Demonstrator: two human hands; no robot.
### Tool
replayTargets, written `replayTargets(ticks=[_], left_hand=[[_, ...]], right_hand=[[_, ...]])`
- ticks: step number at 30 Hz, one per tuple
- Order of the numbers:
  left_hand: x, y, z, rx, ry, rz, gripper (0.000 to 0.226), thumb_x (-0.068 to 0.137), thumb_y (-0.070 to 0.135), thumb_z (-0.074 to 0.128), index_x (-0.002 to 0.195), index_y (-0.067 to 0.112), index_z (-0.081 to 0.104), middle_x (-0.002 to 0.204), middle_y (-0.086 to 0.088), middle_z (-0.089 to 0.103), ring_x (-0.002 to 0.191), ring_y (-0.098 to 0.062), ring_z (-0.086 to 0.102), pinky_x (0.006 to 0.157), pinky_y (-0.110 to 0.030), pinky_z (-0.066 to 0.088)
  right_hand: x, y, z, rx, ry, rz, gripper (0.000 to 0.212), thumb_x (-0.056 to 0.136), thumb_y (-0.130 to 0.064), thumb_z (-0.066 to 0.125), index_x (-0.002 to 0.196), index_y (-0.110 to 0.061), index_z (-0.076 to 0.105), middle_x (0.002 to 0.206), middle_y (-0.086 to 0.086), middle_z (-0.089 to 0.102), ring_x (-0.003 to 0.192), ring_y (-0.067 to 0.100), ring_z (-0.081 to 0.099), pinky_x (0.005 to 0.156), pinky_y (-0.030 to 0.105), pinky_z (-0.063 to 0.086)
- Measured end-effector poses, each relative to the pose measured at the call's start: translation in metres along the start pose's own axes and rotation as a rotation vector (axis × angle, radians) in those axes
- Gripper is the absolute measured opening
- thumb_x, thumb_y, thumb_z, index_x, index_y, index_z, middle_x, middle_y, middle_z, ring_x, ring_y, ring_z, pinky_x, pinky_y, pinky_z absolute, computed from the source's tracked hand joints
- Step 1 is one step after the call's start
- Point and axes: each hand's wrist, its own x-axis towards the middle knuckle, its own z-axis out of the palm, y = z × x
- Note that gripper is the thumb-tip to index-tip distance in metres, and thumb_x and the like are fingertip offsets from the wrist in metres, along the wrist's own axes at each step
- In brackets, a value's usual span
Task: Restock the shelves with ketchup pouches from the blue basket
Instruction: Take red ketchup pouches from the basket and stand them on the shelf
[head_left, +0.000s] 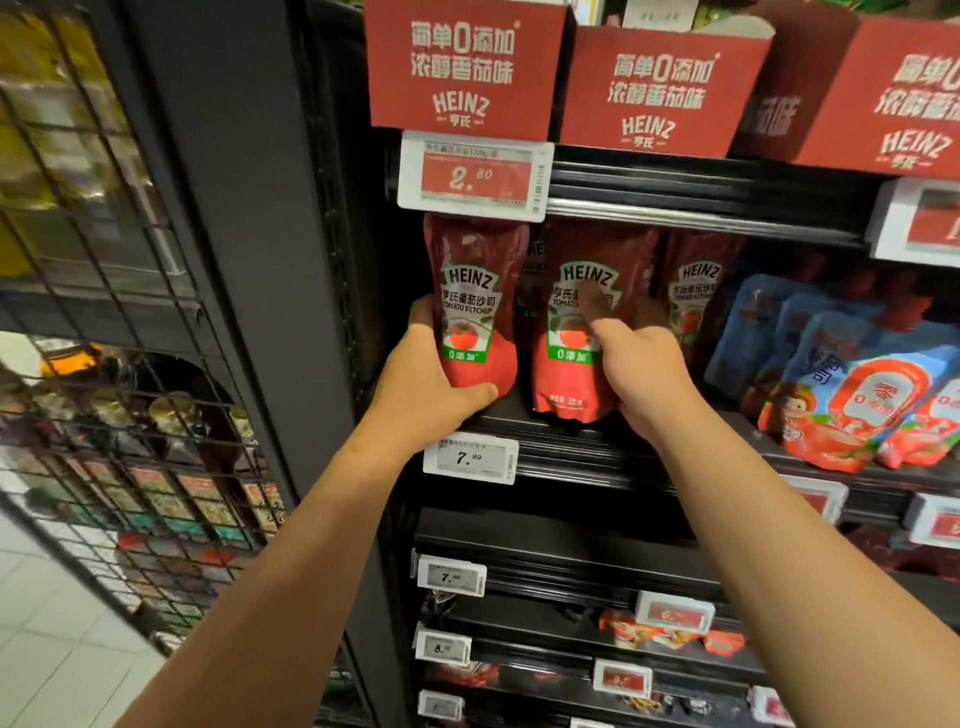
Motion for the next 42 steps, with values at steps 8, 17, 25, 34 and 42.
replayTargets(ticks=[8, 17, 25, 34, 42], left_hand=[[0.001, -0.006, 0.006, 0.048, 0.081, 0.02, 0.078, 0.065, 0.028, 0.088, 0.127, 0.036, 0.043, 0.123, 0.007, 0.059, 0.107, -0.008, 0.062, 0.088, -0.026, 0.055], [-0.008, -0.002, 0.011, -0.077, 0.215, 0.117, 0.114, 0.064, 0.029, 0.092, 0.149, 0.052, 0.019, 0.141, 0.013, 0.049, 0.127, -0.003, 0.054, 0.101, -0.03, 0.052], [-0.013, 0.007, 0.015, 0.037, 0.286, 0.093, 0.083, 0.069, 0.03, 0.091, 0.127, 0.045, 0.033, 0.123, 0.014, 0.049, 0.111, -0.005, 0.054, 0.095, -0.028, 0.052], [-0.023, 0.005, 0.017, 0.16, 0.312, 0.079, 0.068, 0.08, 0.031, 0.083, 0.13, 0.033, 0.037, 0.118, 0.01, 0.057, 0.11, -0.011, 0.056, 0.088, -0.024, 0.046], [-0.03, 0.009, 0.018, 0.186, 0.356, 0.087, 0.044, 0.098, 0.035, 0.063, 0.137, 0.025, 0.045, 0.116, 0.008, 0.058, 0.098, -0.005, 0.058, 0.086, -0.021, 0.05]], right_hand=[[0.012, 0.023, 0.011, -0.122, -0.035, -0.2, 0.06, 0.062, -0.075, 0.069, 0.106, -0.033, 0.064, 0.089, -0.017, 0.076, 0.085, 0.002, 0.071, 0.069, 0.02, 0.058], [-0.01, 0.03, -0.011, -0.724, -0.072, -0.286, 0.066, 0.054, -0.07, 0.083, 0.095, -0.019, 0.068, 0.09, -0.003, 0.07, 0.082, 0.013, 0.067, 0.074, 0.037, 0.058], [-0.007, 0.021, -0.01, -0.777, -0.031, -0.241, 0.062, 0.062, -0.062, 0.087, 0.084, -0.008, 0.065, 0.078, 0.01, 0.069, 0.072, 0.024, 0.065, 0.066, 0.042, 0.056], [-0.011, 0.022, -0.001, -0.801, -0.033, -0.25, 0.066, 0.065, -0.062, 0.085, 0.077, -0.003, 0.058, 0.074, 0.014, 0.066, 0.068, 0.029, 0.062, 0.06, 0.045, 0.053], [-0.015, 0.023, -0.003, -0.814, -0.027, -0.276, 0.064, 0.067, -0.063, 0.083, 0.075, -0.009, 0.051, 0.072, 0.007, 0.058, 0.065, 0.022, 0.056, 0.051, 0.035, 0.043]])
